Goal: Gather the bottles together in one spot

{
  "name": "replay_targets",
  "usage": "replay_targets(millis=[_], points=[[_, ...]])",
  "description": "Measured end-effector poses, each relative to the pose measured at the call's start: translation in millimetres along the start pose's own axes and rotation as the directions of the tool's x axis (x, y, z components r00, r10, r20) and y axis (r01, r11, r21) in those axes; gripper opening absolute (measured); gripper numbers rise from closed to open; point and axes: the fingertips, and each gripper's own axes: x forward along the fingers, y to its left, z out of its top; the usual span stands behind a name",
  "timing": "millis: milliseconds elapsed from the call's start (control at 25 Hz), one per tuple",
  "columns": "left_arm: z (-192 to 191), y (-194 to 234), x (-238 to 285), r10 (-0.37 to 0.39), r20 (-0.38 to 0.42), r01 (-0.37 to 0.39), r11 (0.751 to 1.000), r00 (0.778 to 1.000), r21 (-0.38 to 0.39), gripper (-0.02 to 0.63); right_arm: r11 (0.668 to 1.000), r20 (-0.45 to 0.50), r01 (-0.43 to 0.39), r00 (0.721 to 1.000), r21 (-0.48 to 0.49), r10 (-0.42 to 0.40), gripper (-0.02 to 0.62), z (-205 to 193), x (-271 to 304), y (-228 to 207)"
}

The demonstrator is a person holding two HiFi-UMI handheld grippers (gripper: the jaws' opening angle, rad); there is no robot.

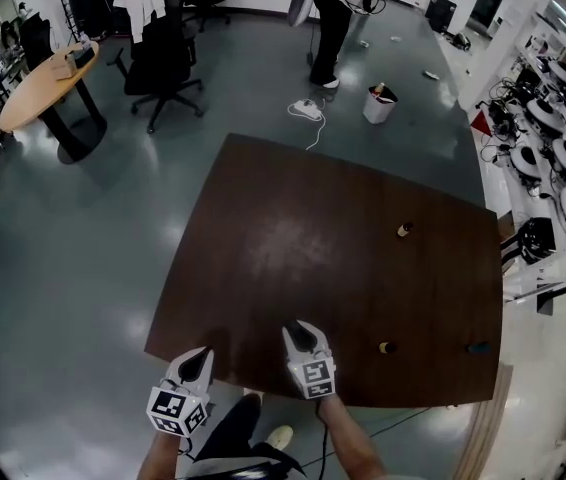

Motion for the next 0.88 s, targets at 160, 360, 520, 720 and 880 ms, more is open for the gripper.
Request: replay_targets(millis=[160, 360, 520, 720, 880], points=[[-1, -3, 0, 0.001, -0.003, -0.001, 1.000, 1.000, 0.006, 0.002, 1.000, -0.015, 0.005, 1.000, -0.002, -0.005, 0.095, -10, -1, 0], [-1, 0, -3, 0.002, -0.003, -0.002, 1.000, 1.000, 0.010, 0.002, 1.000, -0.014, 0.010, 1.000, -0.003, -0.010, 0.094, -15, 0, 2], [-4, 2, -3, 0.005, -0.007, -0.005, 1.000, 1.000, 0.010, 0.002, 1.000, -0.006, 0.018, 1.000, -0.008, -0.018, 0.095, -17, 0, 2], [0, 1, -5, 0.002, -0.006, -0.002, 1.000, 1.000, 0.011, 0.002, 1.000, 0.000, 0.026, 1.000, -0.010, -0.026, 0.097, -15, -2, 3], [0, 3, -4, 0.002, -0.009, -0.002, 1.000, 1.000, 0.010, 0.002, 1.000, 0.004, 0.011, 1.000, 0.016, -0.011, 0.146, -17, -2, 6]])
